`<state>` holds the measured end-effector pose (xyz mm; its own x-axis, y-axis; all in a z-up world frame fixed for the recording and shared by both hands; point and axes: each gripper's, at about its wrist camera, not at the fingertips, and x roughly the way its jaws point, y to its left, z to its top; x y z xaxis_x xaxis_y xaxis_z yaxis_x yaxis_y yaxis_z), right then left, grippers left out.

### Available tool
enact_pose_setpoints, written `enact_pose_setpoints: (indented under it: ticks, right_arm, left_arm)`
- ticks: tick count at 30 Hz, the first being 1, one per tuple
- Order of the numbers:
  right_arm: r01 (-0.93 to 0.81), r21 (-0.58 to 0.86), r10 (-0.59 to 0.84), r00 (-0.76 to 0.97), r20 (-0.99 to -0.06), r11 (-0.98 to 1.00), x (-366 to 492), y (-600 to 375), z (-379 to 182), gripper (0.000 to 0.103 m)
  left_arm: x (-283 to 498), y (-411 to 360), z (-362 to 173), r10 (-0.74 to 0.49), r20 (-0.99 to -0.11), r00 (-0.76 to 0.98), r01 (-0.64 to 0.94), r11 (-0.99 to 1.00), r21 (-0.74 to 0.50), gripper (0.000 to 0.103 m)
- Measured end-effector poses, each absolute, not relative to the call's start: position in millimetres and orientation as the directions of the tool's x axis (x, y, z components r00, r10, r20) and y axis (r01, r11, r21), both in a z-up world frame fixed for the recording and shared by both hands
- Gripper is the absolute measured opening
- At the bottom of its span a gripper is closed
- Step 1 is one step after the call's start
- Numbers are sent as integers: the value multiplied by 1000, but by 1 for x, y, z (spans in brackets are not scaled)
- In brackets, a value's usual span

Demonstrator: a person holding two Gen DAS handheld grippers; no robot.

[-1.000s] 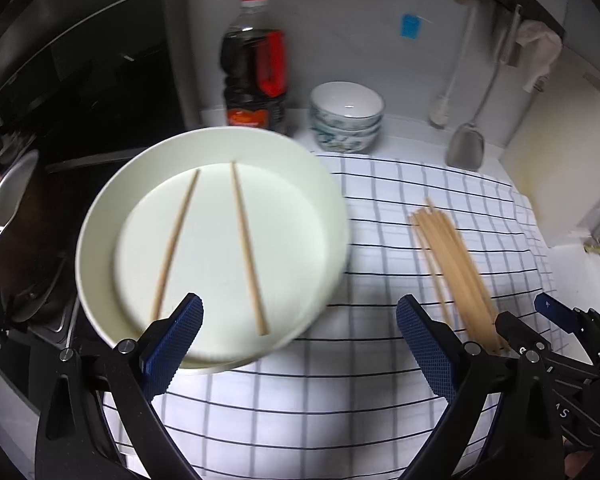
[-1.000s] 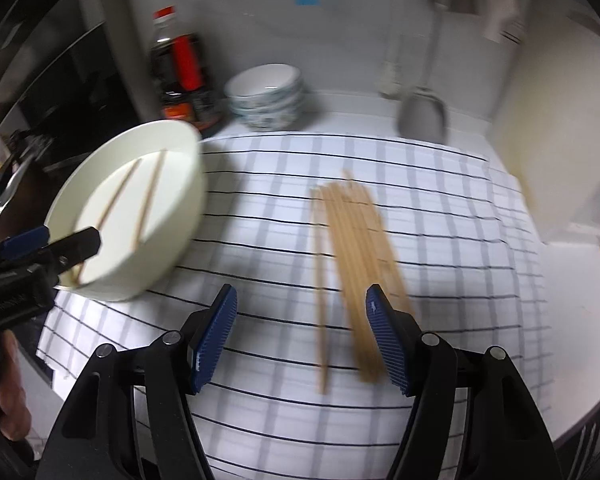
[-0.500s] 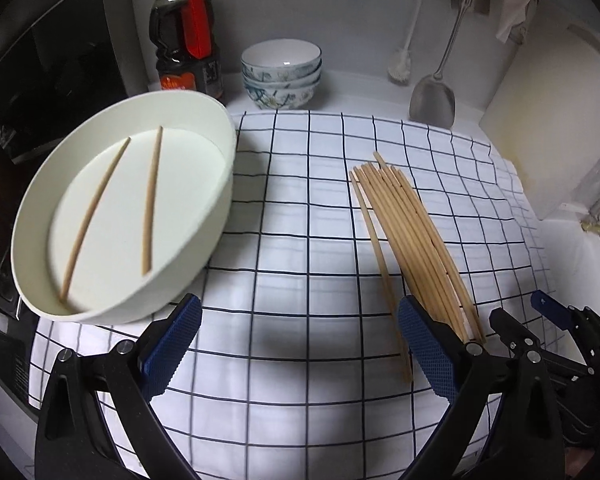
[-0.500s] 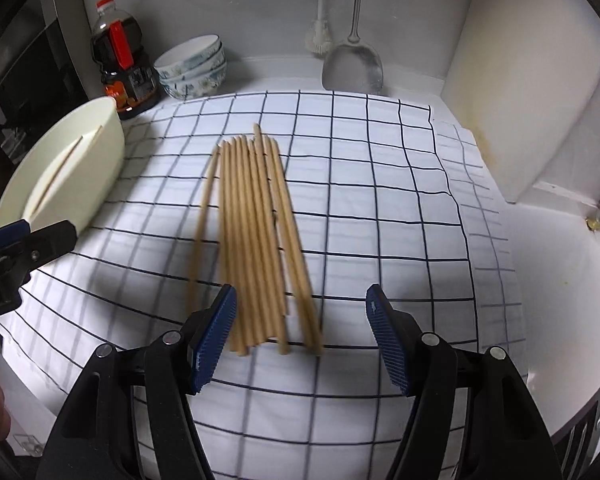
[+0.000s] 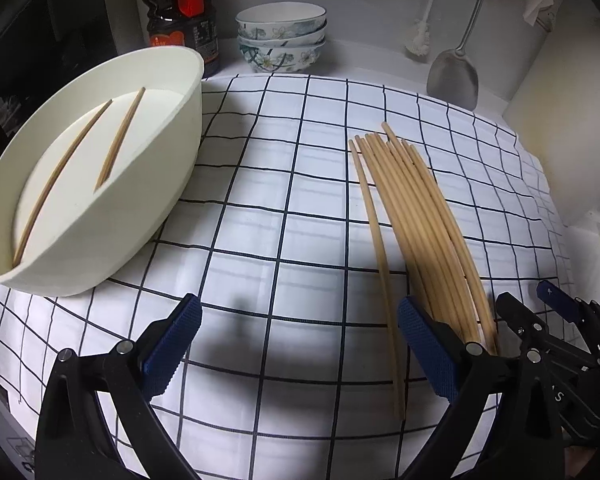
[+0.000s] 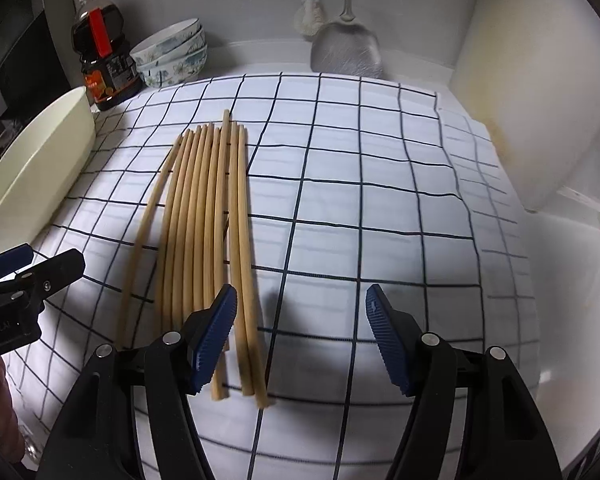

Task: Organize utensils
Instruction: 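Return the right gripper to the chopstick pile and grasp another chopstick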

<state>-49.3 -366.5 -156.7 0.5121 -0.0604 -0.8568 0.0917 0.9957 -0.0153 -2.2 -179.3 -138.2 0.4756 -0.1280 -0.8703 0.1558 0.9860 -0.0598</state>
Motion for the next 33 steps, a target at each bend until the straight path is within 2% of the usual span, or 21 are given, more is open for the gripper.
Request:
enact_pose_setpoints:
  ticks: [33]
  right_arm:
    - [-61, -107, -62, 502, -863, 992, -41, -351, -172, 64]
  left_arm:
    - [1, -189, -153, -89, -872, 481, 139, 990, -24, 97]
